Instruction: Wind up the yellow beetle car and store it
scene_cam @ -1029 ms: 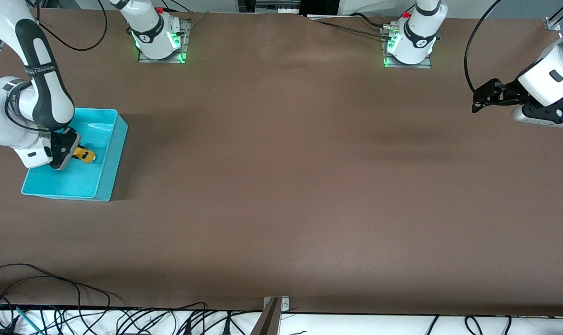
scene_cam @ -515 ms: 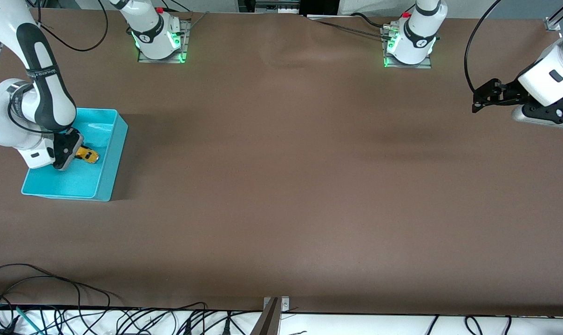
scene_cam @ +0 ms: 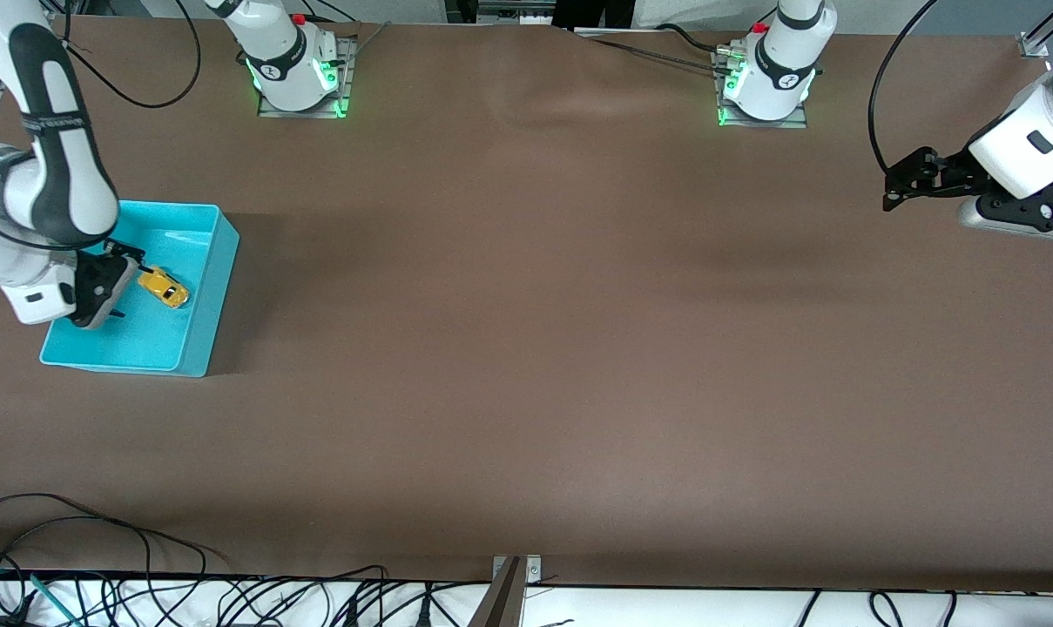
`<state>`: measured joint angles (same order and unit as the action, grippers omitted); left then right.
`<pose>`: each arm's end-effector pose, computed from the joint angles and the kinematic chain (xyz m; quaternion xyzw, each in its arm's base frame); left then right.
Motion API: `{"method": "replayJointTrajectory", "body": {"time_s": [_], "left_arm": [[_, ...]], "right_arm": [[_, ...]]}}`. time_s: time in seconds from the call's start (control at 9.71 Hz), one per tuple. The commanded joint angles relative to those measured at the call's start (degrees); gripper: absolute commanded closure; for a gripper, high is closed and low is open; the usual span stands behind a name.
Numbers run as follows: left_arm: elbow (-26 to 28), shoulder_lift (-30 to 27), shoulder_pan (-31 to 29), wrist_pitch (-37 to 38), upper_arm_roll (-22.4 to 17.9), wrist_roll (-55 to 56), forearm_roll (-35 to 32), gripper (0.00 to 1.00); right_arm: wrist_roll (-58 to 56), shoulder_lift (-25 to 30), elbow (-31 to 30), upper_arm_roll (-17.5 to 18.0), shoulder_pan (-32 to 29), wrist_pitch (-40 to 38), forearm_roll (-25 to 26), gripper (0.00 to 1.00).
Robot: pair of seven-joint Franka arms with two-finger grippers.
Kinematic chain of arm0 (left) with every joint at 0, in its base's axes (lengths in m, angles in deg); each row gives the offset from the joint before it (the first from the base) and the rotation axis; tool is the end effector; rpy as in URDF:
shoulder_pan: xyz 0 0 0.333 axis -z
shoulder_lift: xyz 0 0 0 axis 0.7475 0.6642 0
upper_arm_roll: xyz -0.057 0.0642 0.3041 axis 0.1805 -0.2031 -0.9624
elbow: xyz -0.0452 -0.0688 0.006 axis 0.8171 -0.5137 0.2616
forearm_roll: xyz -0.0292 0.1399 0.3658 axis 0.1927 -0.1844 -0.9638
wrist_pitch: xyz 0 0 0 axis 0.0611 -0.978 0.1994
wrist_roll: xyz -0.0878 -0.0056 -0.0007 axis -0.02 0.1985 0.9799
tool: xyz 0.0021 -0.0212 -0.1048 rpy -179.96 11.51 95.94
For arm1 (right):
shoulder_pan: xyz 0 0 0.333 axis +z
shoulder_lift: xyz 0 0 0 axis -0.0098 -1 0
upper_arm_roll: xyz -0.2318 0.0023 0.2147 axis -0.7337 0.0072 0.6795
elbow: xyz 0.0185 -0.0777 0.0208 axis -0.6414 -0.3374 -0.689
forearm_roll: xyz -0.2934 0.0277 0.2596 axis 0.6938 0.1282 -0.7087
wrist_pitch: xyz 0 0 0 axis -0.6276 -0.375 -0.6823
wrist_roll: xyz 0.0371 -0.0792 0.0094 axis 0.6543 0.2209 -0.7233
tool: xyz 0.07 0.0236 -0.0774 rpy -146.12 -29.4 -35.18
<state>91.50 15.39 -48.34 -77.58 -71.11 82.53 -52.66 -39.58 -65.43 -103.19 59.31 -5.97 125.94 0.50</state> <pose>0.5453 -0.0317 0.6017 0.9964 -0.0736 -0.0422 0.0018 0.5698 -0.1697 0.3084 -0.8713 -0.4838 0.0670 0.0476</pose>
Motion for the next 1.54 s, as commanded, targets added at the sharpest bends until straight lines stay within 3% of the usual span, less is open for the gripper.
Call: {"method": "replayJointTrajectory", "body": {"time_s": [0.0, 0.21, 0.51, 0.82, 1.44], "left_arm": [[-0.5, 0.0, 0.2, -0.1, -0.3, 0.4, 0.8, 0.0], [-0.5, 0.0, 0.2, -0.1, -0.3, 0.4, 0.8, 0.0], [-0.5, 0.0, 0.2, -0.1, -0.3, 0.4, 0.8, 0.0], [-0.5, 0.0, 0.2, -0.1, -0.3, 0.4, 0.8, 0.0], [-0.5, 0.0, 0.2, -0.1, -0.3, 0.4, 0.8, 0.0]], "right_arm": [[12.2, 2.9, 8.9, 0.5, -0.2, -13.7, -1.0, 0.0], [25.5, 7.4, 11.5, 2.2, -0.1, -18.7, -0.9, 0.0], [50.9, 16.1, 12.0, 7.8, -0.1, -24.7, -0.2, 0.0], [70.0, 17.8, 18.7, 12.4, -0.1, -33.1, -0.2, 0.0], [73.6, 17.9, 20.7, 13.8, -0.1, -37.6, 0.9, 0.0]]}}
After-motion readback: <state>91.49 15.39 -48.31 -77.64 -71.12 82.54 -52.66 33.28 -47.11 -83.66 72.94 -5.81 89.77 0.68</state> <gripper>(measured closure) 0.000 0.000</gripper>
